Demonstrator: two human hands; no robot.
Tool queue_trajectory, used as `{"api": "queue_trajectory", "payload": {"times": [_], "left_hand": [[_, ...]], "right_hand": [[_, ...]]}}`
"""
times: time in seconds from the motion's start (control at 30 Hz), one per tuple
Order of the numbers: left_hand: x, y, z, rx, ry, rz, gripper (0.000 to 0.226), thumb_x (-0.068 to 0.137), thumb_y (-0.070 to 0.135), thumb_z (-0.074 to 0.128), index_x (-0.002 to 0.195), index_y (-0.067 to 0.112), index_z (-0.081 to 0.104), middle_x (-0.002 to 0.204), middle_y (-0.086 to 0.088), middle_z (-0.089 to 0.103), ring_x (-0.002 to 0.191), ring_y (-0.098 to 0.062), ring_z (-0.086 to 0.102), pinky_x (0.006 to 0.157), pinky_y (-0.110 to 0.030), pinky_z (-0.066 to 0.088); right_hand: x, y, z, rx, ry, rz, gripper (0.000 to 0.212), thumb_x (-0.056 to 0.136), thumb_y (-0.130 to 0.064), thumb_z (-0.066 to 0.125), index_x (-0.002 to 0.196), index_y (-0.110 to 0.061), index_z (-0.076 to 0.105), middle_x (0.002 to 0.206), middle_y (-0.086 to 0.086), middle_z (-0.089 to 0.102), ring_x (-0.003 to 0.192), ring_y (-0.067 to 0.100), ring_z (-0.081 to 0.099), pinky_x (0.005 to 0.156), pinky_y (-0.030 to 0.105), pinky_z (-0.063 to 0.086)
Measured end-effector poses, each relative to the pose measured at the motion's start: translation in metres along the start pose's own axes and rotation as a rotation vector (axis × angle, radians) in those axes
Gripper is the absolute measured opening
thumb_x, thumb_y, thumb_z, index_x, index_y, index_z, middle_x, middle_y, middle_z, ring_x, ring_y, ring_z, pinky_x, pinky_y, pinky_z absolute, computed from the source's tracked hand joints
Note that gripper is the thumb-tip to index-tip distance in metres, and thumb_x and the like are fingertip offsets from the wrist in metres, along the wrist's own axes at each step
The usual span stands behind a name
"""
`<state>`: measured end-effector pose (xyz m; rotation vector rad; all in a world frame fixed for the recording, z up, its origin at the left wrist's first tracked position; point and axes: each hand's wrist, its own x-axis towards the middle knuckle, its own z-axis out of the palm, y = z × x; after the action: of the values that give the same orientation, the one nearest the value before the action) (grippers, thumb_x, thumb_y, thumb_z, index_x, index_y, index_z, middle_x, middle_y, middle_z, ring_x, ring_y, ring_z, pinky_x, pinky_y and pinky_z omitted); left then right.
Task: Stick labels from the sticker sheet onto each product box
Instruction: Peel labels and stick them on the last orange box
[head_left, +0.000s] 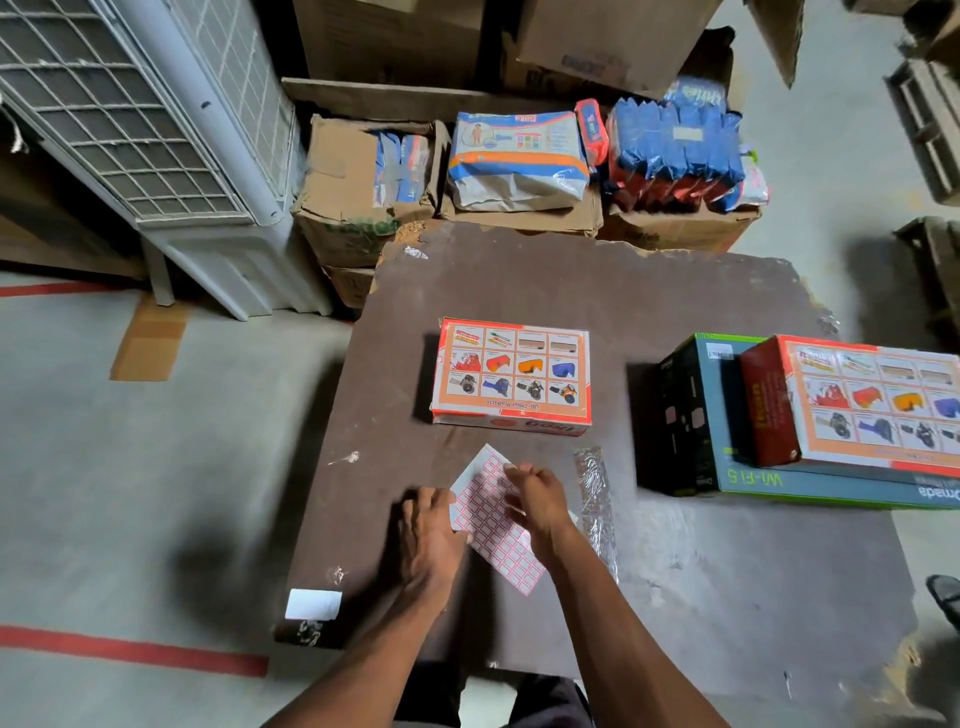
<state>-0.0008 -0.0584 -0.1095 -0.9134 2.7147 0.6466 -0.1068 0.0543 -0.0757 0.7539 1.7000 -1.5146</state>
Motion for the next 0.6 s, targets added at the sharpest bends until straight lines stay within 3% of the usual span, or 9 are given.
{"api": "queue_trajectory", "payload": {"times": [0.2,0.3,0.4,0.5,0.6], "left_hand": [[-0.003,-0.001,0.003,-0.092,0.006,0.023,0.038,0.073,0.021,0.085,0.107,0.023,0.068,0.116,0.0,0.059,0.104,-0.029,0.054,0.088,-0.037,0.047],[0.002,-0.006,0.008,-0.142,0.029,0.009,0.048,0.069,0.015,0.084,0.113,0.022,0.065,0.113,-0.002,0.062,0.103,-0.029,0.056,0.089,-0.039,0.048],[0.006,-0.011,0.013,-0.236,0.025,-0.03,0.064,0.067,0.01,0.086,0.126,0.017,0.061,0.119,-0.006,0.063,0.109,-0.03,0.058,0.094,-0.041,0.048],[0.01,-0.013,0.014,-0.4,0.0,-0.08,0.07,0.067,0.0,0.085,0.132,0.008,0.06,0.123,-0.013,0.063,0.112,-0.031,0.062,0.099,-0.042,0.05],[0.011,-0.011,0.009,-0.46,-0.008,-0.142,0.067,0.069,-0.004,0.08,0.133,0.007,0.061,0.12,-0.014,0.067,0.105,-0.03,0.067,0.095,-0.04,0.054]], "right_hand": [[-0.003,0.022,-0.004,-0.118,0.034,-0.078,0.019,0.096,-0.022,0.068,0.111,-0.015,0.059,0.104,0.007,0.07,0.082,0.02,0.061,0.072,0.033,0.05],[-0.003,0.029,-0.007,-0.391,0.053,-0.211,0.029,0.093,-0.024,0.071,0.119,-0.019,0.058,0.12,0.006,0.069,0.102,0.023,0.066,0.09,0.036,0.053],[-0.004,0.044,-0.01,-0.764,0.013,-0.359,0.052,0.09,-0.027,0.072,0.137,-0.017,0.054,0.136,0.009,0.059,0.123,0.029,0.057,0.108,0.04,0.045],[-0.009,0.059,-0.01,-0.958,-0.025,-0.463,0.058,0.087,-0.029,0.07,0.142,-0.021,0.052,0.144,0.006,0.051,0.127,0.034,0.049,0.107,0.04,0.043],[-0.012,0.067,-0.01,-0.981,-0.014,-0.49,0.056,0.087,-0.025,0.068,0.141,-0.023,0.051,0.149,0.002,0.044,0.124,0.033,0.045,0.103,0.042,0.044]]}}
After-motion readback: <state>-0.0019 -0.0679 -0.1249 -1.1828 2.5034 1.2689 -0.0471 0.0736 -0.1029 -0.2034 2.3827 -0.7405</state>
